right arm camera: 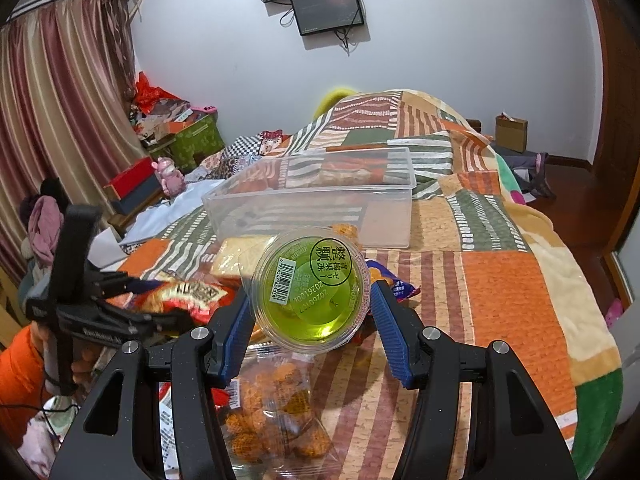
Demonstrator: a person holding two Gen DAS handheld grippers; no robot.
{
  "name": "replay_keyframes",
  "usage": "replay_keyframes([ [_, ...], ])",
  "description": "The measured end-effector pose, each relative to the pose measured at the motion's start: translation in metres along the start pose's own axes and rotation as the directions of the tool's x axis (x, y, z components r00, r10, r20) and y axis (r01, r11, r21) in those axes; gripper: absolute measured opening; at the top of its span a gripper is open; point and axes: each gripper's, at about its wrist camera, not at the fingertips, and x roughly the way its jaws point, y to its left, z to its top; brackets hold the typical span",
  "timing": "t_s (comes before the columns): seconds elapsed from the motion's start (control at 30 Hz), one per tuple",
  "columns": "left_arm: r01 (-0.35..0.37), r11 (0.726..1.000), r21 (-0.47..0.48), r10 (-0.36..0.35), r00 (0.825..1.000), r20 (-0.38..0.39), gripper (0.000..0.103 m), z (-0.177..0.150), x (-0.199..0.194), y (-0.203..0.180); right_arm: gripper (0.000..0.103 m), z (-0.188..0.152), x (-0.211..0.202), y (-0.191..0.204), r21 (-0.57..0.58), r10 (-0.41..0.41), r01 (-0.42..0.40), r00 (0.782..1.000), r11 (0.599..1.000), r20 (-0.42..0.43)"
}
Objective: Organize snacks
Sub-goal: 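Grasp the plastic-wrapped bread cake with the left gripper while the right gripper holds the jelly cup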
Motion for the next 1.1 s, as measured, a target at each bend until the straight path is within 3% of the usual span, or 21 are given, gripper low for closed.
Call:
replay_keyframes([
  [0.23,-0.009,0.998,0.067,0.011,1.000,-0.028,0.088,0.010,0.003,-0.011,0.054,-0.002,0.006,-0.005,0.015,0.001,-0.001,1.000,1.000,-0.012],
  [0.53,-0.002,0.999,0.052,-0.003,0.994,0.105,0.089,0.016,-0.052,-0.005,0.054,0.000,0.007,-0.014,0.027,0.002,-0.001,1.000,1.000,-0.005],
  [0.63,-0.018,0.999,0.026,0.014,0.991,0.135,0.097,0.030,-0.052,-0.005,0.054,-0.001,0.010,-0.014,0.032,0.008,-0.007,1.000,0.999,-0.010],
  [0.9,-0.049,0.999,-0.022,0.048,0.999,-0.020,0.097,0.066,0.020,-0.020,0.054,0.001,0.009,-0.017,0.016,-0.011,0.011,1.000,1.000,-0.010],
  [1.1,-0.119,0.992,-0.047,0.115,0.991,-0.072,0.097,0.084,0.051,-0.030,0.054,0.005,0.011,-0.025,-0.001,-0.027,0.027,1.000,1.000,-0.002],
])
